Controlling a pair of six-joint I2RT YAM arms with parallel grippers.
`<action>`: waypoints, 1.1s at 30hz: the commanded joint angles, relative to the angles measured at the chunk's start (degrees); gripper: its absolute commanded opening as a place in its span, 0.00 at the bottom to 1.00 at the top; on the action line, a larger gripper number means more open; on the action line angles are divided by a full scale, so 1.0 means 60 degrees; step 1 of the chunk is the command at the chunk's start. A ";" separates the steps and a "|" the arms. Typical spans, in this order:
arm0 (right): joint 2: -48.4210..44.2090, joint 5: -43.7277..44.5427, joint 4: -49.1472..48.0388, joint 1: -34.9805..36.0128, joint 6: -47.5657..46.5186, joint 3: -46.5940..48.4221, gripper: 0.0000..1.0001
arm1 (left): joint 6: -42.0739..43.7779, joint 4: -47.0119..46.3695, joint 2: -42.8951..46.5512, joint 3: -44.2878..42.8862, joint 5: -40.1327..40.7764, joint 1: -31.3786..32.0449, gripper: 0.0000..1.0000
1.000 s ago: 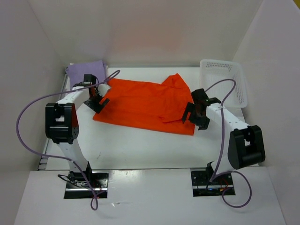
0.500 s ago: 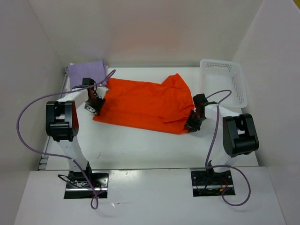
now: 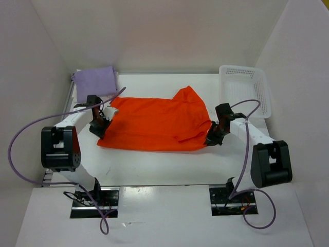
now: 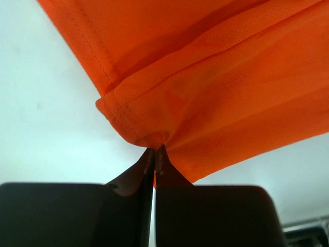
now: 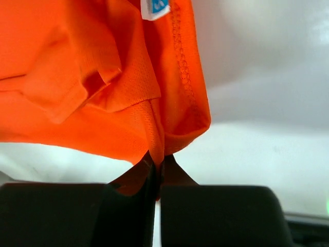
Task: Fold and stack the t-shirts
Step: Fold the flattened tshirt in 1/3 of the way
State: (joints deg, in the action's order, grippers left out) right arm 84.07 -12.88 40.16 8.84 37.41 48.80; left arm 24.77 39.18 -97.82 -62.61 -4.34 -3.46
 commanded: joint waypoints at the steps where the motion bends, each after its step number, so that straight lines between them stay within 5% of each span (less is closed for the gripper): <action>1: -0.0901 0.0097 0.1639 -0.0009 -0.0300 0.0320 0.00 | 0.0557 0.1071 0.1314 0.0370 0.0605 -0.0009 0.00; 5: -0.1630 -0.0021 0.2914 0.0181 -0.0610 0.0320 0.00 | 0.0763 0.2227 0.2108 0.0692 0.0694 -0.0009 0.03; 9: -0.2074 0.0228 0.4127 0.0357 -0.0769 0.1094 0.15 | 0.0953 0.3194 0.2562 0.1015 0.0694 -0.0009 0.28; 14: -0.1971 0.0334 0.5683 0.0445 -0.1531 0.2134 0.39 | 0.0866 0.3841 0.3353 0.1031 0.1131 -0.0009 0.75; 21: -0.1167 -0.0197 0.5684 0.1470 -0.1474 0.3147 0.45 | 0.0999 0.3343 0.2246 -0.0634 0.1765 -0.0419 0.83; 27: -0.2160 0.0315 0.5684 0.1471 -0.0538 0.1594 0.50 | 0.0910 0.3404 0.1333 -0.1460 0.1587 -0.0419 0.85; 33: -0.0043 0.1721 0.4281 0.1895 -0.0522 0.4996 0.53 | 0.0369 0.2202 0.0163 -0.2746 0.1018 -0.0126 0.87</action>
State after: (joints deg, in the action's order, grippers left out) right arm 77.95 -7.62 73.67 18.28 33.67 66.76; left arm 29.47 57.58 -93.71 -73.41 4.97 -5.26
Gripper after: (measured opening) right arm 0.513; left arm 0.867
